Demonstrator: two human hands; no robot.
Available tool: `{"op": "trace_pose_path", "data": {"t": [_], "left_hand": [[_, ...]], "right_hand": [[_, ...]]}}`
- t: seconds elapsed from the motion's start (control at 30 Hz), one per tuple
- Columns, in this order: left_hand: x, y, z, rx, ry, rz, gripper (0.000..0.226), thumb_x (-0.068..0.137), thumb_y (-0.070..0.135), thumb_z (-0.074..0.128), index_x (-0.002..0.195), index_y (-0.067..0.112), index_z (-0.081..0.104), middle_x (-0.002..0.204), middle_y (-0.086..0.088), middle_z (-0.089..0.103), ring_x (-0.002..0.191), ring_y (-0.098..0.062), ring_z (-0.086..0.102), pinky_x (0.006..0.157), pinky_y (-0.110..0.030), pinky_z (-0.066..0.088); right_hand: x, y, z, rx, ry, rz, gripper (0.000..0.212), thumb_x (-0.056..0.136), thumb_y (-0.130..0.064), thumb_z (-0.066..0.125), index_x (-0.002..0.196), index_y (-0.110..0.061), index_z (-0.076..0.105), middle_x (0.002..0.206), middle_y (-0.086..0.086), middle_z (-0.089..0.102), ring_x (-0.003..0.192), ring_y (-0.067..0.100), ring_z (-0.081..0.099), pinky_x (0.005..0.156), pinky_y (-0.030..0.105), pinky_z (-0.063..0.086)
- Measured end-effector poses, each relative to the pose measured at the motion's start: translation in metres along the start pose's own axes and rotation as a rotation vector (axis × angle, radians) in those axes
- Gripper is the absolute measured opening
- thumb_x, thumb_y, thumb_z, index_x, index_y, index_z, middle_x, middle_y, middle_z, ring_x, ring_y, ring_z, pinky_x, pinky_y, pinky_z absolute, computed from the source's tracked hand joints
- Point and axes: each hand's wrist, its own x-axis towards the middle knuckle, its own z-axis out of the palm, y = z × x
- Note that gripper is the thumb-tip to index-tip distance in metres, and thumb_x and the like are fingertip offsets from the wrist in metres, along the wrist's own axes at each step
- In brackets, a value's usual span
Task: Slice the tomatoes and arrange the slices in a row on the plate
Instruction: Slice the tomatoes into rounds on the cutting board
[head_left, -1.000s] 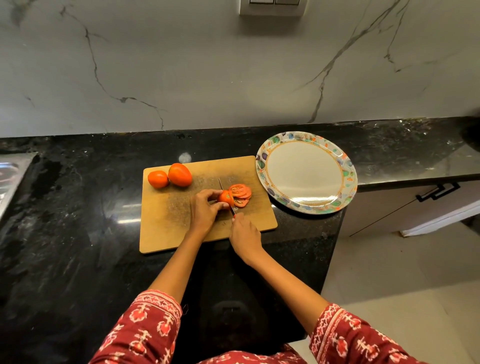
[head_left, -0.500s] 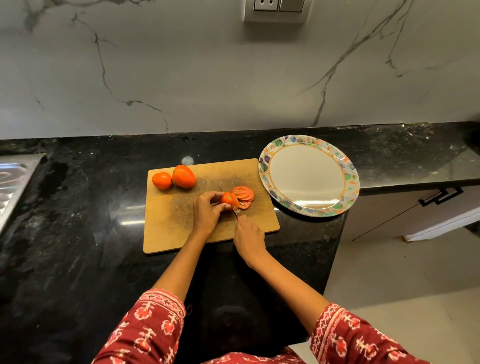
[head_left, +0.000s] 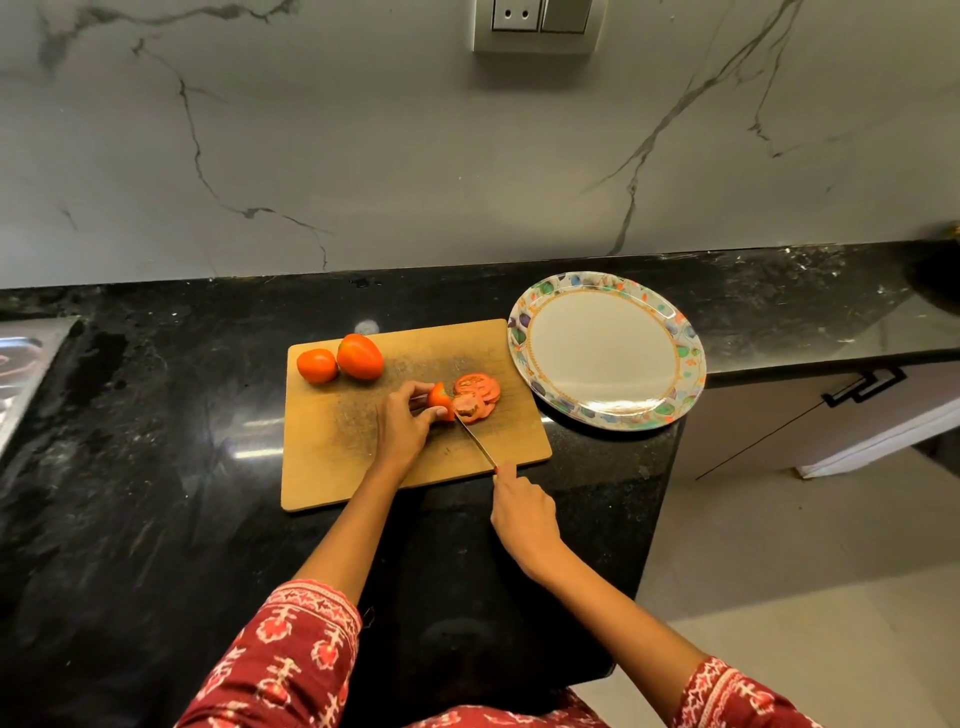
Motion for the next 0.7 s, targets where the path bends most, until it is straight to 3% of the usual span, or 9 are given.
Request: {"op": "trace_pose_path", "data": {"t": [0.2,0.4,0.6,0.7], "left_hand": [[-0.009,0.000,-0.002,-0.019,0.013,0.021,0.029,0.073,0.002,0.074,0.099,0.007,0.062,0.100,-0.009,0.066,0.095,-0.017,0.061,0.084,-0.025,0.048],[-0.012,0.004,0.000,-0.010,0.005,0.054,0.031,0.074,0.002,0.073,0.104,0.006,0.063,0.102,-0.006,0.064,0.096,-0.013,0.058,0.071,-0.003,0.044],[-0.012,0.007,0.003,0.000,0.003,0.079,0.033,0.078,0.000,0.069,0.110,0.004,0.064,0.107,-0.012,0.067,0.100,-0.019,0.061,0.087,-0.027,0.050],[-0.013,0.010,0.003,0.007,0.020,0.104,0.032,0.077,-0.001,0.068,0.108,0.003,0.065,0.105,-0.012,0.067,0.099,-0.017,0.061,0.084,-0.020,0.047]], "right_hand": [[0.001,-0.005,-0.003,0.104,0.020,0.027,0.018,0.101,-0.017,0.034,0.115,-0.009,0.043,0.107,0.011,0.063,0.098,0.027,0.063,0.066,0.029,0.037],[0.001,-0.006,-0.017,0.219,0.078,0.016,0.025,0.103,-0.024,0.027,0.111,-0.008,0.045,0.104,0.012,0.063,0.094,0.031,0.062,0.065,0.034,0.038],[0.006,-0.023,-0.028,0.258,0.097,-0.037,0.027,0.103,-0.025,0.026,0.111,-0.007,0.045,0.103,0.012,0.061,0.094,0.030,0.061,0.068,0.035,0.039],[0.007,-0.030,-0.027,0.254,0.102,-0.030,0.027,0.103,-0.025,0.026,0.111,-0.008,0.045,0.103,0.012,0.062,0.096,0.029,0.061,0.072,0.037,0.044]]}}
